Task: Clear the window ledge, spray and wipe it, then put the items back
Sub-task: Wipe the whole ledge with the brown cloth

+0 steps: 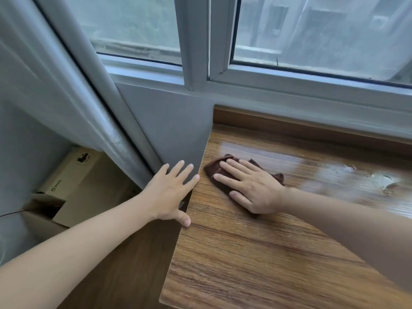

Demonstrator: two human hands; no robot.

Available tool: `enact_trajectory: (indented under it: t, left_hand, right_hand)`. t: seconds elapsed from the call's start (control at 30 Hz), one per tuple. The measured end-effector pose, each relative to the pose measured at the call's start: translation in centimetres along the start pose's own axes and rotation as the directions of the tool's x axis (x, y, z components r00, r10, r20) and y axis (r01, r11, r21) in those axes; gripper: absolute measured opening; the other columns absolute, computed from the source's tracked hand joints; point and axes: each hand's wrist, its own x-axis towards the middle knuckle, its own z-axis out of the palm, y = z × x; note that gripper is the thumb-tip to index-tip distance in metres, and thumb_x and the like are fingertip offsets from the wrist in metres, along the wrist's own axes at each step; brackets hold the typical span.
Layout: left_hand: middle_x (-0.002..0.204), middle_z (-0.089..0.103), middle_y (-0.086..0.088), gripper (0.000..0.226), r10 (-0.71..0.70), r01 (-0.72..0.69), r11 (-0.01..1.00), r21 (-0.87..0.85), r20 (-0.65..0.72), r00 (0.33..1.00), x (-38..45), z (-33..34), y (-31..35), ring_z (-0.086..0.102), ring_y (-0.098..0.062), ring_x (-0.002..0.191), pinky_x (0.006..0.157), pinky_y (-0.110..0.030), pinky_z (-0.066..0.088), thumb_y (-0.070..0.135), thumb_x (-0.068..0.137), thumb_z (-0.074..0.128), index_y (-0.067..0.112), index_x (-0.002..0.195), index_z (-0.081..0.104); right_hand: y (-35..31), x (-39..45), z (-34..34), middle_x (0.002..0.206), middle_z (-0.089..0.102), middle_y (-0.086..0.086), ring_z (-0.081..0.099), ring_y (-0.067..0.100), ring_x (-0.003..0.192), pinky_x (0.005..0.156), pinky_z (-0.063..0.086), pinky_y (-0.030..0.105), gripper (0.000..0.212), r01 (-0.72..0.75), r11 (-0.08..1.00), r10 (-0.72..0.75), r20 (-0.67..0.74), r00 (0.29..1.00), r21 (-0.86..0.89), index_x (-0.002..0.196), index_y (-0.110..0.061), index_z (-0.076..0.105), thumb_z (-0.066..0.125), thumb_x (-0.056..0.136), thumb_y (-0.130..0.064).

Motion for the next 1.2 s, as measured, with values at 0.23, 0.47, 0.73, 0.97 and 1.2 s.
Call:
enact_trajectory:
  t: [0.23, 0.47, 0.73, 0.97, 1.2]
  left_hand:
    - [0.171, -0.015, -0.014, 0.127, 0.025, -0.022, 0.996, 0.082, -0.029, 0.999, 0.2, 0.3, -0.1, -0.021, -0.038, 0.155, 0.125, -0.061, 0.002, 0.097, 0.074, 0.036, 0.018, 0.164, -0.005]
    - [0.171, -0.017, -0.009, 0.127, 0.034, -0.033, 0.999, 0.019, -0.006, 0.999, 0.4, 0.4, -0.3, -0.021, -0.034, 0.156, 0.126, -0.059, 0.001, 0.099, 0.074, 0.035, 0.021, 0.164, -0.008]
    - [0.169, -0.024, -0.007, 0.126, 0.042, -0.042, 0.999, -0.013, -0.006, 0.999, 0.2, 0.7, -0.5, -0.02, -0.032, 0.156, 0.127, -0.057, 0.005, 0.096, 0.076, 0.04, 0.021, 0.164, -0.011]
    - [0.168, -0.027, -0.006, 0.125, 0.031, -0.03, 0.998, -0.06, 0.018, 0.999, 0.3, 0.9, -0.3, -0.023, -0.029, 0.156, 0.128, -0.055, 0.002, 0.092, 0.077, 0.044, 0.023, 0.163, -0.016]
    - [0.168, -0.028, -0.006, 0.124, 0.006, -0.005, 0.997, -0.079, 0.02, 1.0, 0.2, 1.1, -0.2, -0.024, -0.03, 0.155, 0.127, -0.056, 0.0, 0.091, 0.078, 0.047, 0.025, 0.162, -0.017]
  right_hand:
    - [5.2, 7.3, -1.2, 0.174, 0.011, 0.009, 0.008, 0.026, 0.161, 0.129, 0.009, 0.044, 0.066, -0.334, 0.942, 0.335, -0.035, 0.942, 0.024, 0.164, -0.038, 0.012, 0.012, 0.102, -0.057]
    - [0.1, 2.1, 0.0, 0.174, 0.01, 0.008, 0.006, 0.027, 0.161, 0.13, 0.006, 0.047, 0.062, -0.23, 0.973, 0.231, -0.064, 0.971, 0.026, 0.165, -0.036, 0.017, 0.025, 0.107, -0.054]
    - [-7.5, -4.2, 1.3, 0.174, 0.005, 0.003, -0.004, 0.02, 0.161, 0.13, 0.003, 0.044, 0.059, -0.023, 0.998, 0.022, 0.012, 1.0, 0.051, 0.165, -0.039, 0.011, 0.023, 0.109, -0.051]
    - [3.3, 5.8, -0.6, 0.172, 0.021, 0.009, 0.017, 0.028, 0.159, 0.128, 0.013, 0.045, 0.063, -0.352, 0.934, 0.355, -0.079, 0.931, 0.056, 0.164, -0.036, 0.023, 0.023, 0.104, -0.055]
    - [4.4, 9.1, -0.9, 0.173, 0.017, 0.006, 0.014, 0.026, 0.159, 0.128, 0.012, 0.046, 0.061, -0.374, 0.926, 0.378, -0.101, 0.92, 0.06, 0.164, -0.035, 0.02, 0.024, 0.105, -0.05]
